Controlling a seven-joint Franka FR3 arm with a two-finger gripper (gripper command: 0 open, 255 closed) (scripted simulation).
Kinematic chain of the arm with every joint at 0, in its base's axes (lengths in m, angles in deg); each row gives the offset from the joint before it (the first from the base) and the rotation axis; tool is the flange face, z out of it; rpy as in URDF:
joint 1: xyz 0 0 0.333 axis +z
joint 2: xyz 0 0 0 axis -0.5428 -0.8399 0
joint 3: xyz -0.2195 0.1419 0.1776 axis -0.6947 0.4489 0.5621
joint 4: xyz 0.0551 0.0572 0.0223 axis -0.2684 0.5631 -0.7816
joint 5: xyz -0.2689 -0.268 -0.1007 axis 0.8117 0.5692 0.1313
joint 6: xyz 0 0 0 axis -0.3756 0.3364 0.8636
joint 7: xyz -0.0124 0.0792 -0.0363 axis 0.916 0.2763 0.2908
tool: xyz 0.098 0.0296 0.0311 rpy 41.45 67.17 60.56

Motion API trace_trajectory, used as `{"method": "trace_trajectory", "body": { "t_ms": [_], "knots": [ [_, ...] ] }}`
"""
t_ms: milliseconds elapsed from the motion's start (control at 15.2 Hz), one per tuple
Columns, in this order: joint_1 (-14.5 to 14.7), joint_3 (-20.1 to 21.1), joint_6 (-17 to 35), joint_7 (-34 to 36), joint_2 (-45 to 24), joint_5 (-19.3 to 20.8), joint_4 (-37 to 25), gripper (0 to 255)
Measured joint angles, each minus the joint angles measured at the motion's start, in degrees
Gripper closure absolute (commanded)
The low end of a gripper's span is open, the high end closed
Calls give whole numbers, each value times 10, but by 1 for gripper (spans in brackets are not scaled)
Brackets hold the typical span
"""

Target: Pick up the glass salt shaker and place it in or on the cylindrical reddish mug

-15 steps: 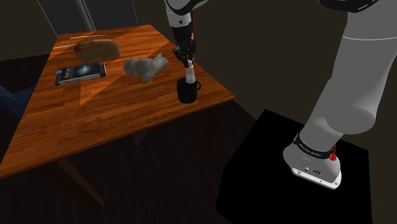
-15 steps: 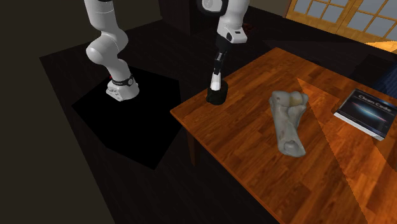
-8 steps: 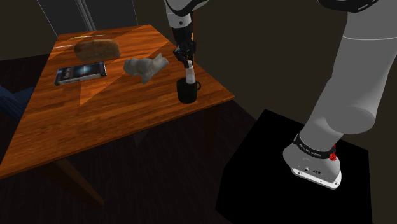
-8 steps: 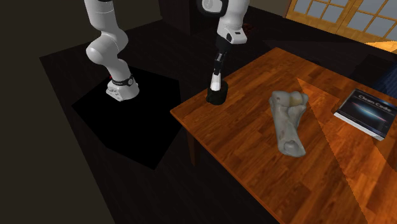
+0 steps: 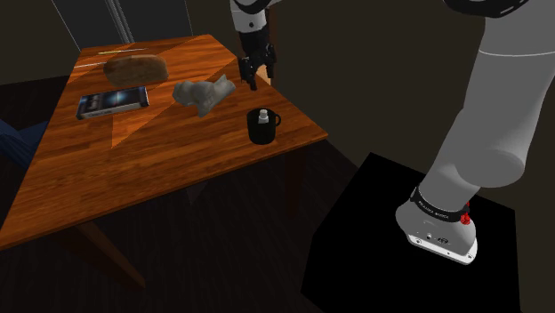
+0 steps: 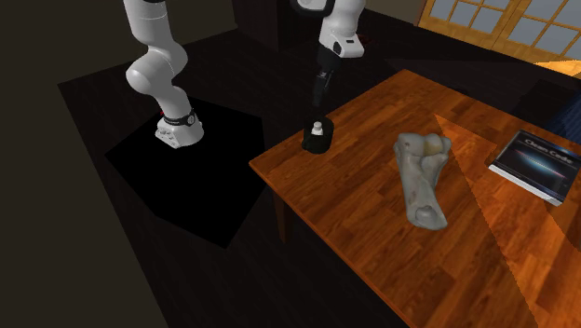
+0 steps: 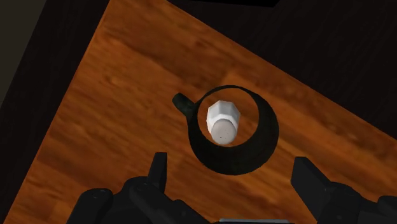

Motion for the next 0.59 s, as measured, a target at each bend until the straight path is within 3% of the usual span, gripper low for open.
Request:
{"method": "trace_trajectory", "body": {
  "t_ms": [198, 594],
  "knots": [
    [2, 1, -42, 0, -6, 0, -48, 0],
    [3, 1, -51, -1, -9, 0, -59, 0]
  ]
}}
